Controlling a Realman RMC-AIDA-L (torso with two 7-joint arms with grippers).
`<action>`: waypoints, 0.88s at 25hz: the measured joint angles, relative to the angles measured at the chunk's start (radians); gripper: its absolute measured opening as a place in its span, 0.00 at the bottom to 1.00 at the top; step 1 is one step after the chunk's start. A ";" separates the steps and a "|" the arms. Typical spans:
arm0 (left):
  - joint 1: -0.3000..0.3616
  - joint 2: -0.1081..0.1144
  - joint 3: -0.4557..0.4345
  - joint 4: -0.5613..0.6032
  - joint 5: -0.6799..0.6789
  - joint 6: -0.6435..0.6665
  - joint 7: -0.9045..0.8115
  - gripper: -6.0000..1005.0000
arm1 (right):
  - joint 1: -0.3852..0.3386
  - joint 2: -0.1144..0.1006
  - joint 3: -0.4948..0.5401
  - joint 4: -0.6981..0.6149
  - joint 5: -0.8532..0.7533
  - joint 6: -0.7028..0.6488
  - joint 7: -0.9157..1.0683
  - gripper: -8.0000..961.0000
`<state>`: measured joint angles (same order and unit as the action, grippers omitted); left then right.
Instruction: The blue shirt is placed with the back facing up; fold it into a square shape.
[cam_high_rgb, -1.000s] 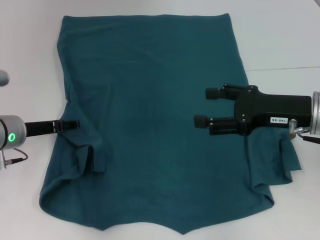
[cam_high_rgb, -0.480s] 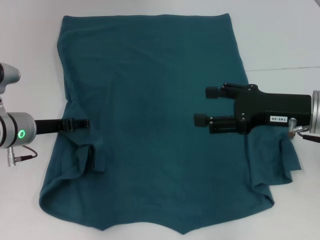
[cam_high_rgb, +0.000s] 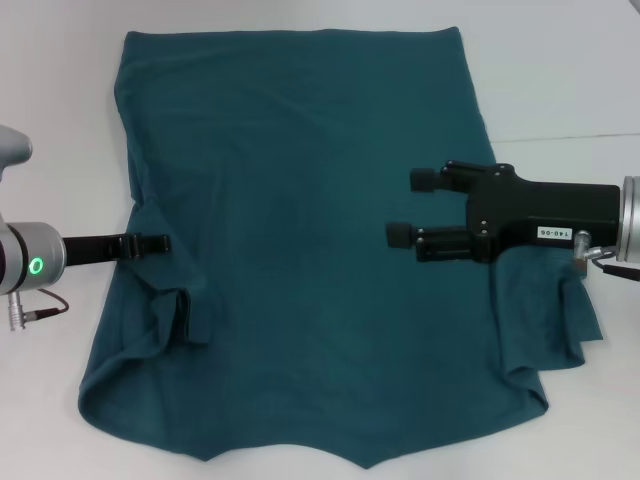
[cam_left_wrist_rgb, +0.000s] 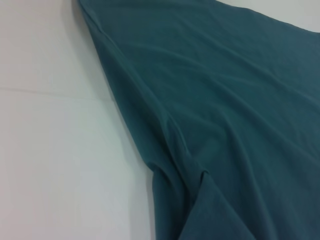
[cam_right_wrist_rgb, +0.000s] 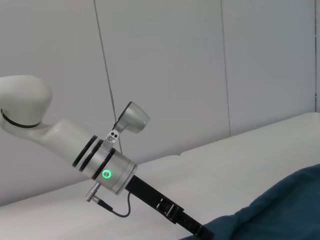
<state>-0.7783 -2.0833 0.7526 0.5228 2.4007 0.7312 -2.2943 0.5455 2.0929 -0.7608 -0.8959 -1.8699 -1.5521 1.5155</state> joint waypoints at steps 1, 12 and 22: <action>0.001 0.000 0.000 0.000 0.000 0.000 0.000 0.82 | 0.002 0.000 0.000 0.000 0.000 0.000 0.000 0.98; 0.005 0.000 -0.006 0.000 0.000 -0.022 -0.004 0.71 | 0.005 0.001 -0.002 0.011 0.000 -0.005 0.000 0.98; 0.001 -0.009 0.002 -0.009 -0.002 -0.052 -0.001 0.50 | 0.001 0.001 -0.002 0.013 0.000 -0.006 0.000 0.98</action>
<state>-0.7772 -2.0920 0.7550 0.5138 2.3985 0.6794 -2.2955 0.5463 2.0939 -0.7624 -0.8833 -1.8699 -1.5585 1.5155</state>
